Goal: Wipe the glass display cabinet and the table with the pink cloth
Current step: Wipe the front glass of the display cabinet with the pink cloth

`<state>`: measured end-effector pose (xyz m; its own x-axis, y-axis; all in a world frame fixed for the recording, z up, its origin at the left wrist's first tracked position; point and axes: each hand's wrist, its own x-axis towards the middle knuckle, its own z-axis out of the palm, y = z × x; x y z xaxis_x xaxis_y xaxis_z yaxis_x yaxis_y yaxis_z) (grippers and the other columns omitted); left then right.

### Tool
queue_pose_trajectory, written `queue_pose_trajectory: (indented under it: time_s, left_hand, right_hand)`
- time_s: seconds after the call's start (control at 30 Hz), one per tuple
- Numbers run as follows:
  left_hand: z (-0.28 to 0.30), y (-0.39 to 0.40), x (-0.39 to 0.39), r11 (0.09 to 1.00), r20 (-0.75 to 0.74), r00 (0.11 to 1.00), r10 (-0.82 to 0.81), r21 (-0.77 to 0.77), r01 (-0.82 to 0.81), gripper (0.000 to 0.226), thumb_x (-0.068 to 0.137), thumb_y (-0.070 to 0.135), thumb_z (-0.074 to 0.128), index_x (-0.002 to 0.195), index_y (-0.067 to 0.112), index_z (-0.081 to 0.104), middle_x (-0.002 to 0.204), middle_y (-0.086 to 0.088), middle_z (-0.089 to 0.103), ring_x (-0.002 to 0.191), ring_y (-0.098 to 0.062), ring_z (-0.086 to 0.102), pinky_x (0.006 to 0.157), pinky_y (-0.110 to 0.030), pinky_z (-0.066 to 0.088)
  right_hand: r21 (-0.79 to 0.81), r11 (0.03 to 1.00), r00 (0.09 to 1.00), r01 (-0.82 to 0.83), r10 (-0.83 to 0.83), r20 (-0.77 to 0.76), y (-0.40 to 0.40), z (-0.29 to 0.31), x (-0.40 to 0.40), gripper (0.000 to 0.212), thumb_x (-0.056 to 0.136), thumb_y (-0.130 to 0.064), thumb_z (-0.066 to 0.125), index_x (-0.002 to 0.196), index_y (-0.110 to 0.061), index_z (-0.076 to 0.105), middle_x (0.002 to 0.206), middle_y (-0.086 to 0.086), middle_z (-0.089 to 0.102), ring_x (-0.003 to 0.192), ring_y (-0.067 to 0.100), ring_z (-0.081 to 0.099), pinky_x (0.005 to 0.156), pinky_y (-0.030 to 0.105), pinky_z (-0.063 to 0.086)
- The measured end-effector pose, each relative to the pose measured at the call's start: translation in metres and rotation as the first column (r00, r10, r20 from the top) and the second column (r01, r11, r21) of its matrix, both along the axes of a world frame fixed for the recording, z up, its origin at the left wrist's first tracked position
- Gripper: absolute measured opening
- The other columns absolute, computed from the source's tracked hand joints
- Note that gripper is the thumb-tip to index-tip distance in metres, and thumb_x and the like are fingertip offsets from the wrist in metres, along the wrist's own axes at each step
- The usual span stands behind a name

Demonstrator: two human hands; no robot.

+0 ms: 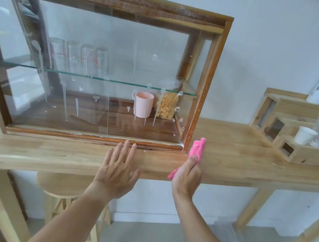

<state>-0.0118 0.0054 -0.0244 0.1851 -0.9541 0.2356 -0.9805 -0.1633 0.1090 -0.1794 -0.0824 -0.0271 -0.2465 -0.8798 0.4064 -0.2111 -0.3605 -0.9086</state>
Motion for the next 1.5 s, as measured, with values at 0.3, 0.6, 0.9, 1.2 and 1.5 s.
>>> queue_pose_trajectory:
  time_s: [0.3,0.6,0.9,1.2,1.5]
  left_hand:
    - [0.057,-0.004,0.042,0.928,0.171,0.981,-0.093,-0.341,0.148,0.067,0.095,0.037,0.035,0.152,0.003,0.031,0.161,-0.019,0.024,0.148,-0.037,0.023,0.118,-0.048,0.014]
    - [0.202,-0.051,0.108,0.699,0.191,0.971,0.145,-0.715,0.036,0.068,0.096,0.025,0.036,0.157,0.006,0.013,0.164,-0.02,0.003,0.153,-0.033,0.001,0.123,-0.046,0.0]
    - [0.214,-0.086,0.134,0.602,0.221,0.947,0.235,-0.797,0.037,0.065,0.103,0.031,0.036,0.158,0.011,0.007,0.163,-0.02,-0.006,0.152,-0.034,-0.007,0.123,-0.048,-0.004]
    - [0.209,-0.094,0.138,0.531,0.232,0.948,0.218,-0.843,0.084,0.062,0.104,0.034,0.027,0.158,0.013,0.006,0.164,-0.016,-0.001,0.152,-0.036,0.003,0.123,-0.053,0.007]
    - [0.206,-0.098,0.144,0.519,0.266,0.937,0.228,-0.847,0.114,0.065,0.102,0.039,0.025,0.158,0.013,0.003,0.164,-0.018,0.0,0.152,-0.037,0.005,0.122,-0.055,0.009]
  right_hand:
    - [-0.387,0.922,0.996,0.001,0.033,0.08,-0.018,0.113,0.076,0.062,0.108,-0.05,0.02,0.155,-0.015,0.04,0.155,0.012,0.048,0.142,0.034,0.045,0.112,0.06,0.036]
    - [-0.495,0.869,1.0,-0.012,-0.002,-0.028,-0.047,0.208,0.142,0.062,0.108,-0.043,0.016,0.162,-0.016,0.021,0.17,-0.001,0.014,0.157,0.011,0.003,0.127,0.051,-0.004]
    - [-0.688,0.635,0.576,-0.352,-0.432,-0.694,-0.065,0.164,0.142,0.068,0.101,-0.047,0.041,0.162,-0.022,0.023,0.171,0.002,0.011,0.156,0.025,0.018,0.124,0.062,0.002]
    - [-0.678,0.688,0.451,-0.258,-0.535,-0.714,-0.097,0.142,0.085,0.067,0.105,-0.051,0.032,0.164,-0.026,0.012,0.171,0.01,0.005,0.155,0.037,0.019,0.121,0.067,-0.003]
    - [-0.75,0.518,0.472,-0.411,-0.583,-0.661,-0.082,0.209,0.135,0.065,0.106,-0.052,0.031,0.163,-0.02,0.022,0.17,0.005,0.013,0.156,0.027,0.017,0.123,0.063,0.001]
